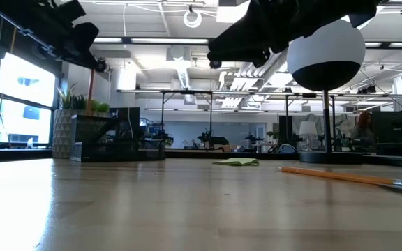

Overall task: Pick and place office supplies into organizer
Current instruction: Put the right yellow pencil into the desk organizer, then put the yellow pencil into the desk organizer

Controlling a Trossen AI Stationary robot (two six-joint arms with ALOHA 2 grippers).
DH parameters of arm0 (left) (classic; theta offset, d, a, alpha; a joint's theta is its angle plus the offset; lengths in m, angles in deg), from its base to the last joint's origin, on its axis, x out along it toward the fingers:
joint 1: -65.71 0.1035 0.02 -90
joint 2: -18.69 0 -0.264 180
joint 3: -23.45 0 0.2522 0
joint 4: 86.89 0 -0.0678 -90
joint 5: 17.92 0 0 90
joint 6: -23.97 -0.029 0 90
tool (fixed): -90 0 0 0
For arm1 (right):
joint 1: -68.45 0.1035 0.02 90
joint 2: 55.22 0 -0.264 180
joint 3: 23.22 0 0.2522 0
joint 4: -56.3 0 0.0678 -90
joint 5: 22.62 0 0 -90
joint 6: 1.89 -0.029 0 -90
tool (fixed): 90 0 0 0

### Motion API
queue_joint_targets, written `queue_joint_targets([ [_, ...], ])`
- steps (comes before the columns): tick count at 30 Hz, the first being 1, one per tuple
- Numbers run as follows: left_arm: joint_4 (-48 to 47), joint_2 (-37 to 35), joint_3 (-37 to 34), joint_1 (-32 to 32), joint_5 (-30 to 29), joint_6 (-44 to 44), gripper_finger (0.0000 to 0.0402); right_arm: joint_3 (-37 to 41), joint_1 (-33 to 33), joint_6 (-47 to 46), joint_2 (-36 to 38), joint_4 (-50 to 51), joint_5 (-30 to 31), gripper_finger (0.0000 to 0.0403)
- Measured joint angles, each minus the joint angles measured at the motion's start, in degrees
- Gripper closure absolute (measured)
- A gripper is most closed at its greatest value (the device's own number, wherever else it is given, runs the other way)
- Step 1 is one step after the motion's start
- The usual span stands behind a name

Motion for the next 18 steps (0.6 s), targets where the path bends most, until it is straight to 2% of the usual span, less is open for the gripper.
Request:
queue_joint_targets([
  [9,-0.2,0.8,0.0,0.0,-0.8,0.5,0.0280,0.0,0.0,-0.9,0.0,1.1,0.0,0.0281],
  [18,3.2,0.5,0.3,0.0,0.1,-1.3,0.0255,0.0,0.0,-1.7,0.0,3.1,0.0,0.0281],
])
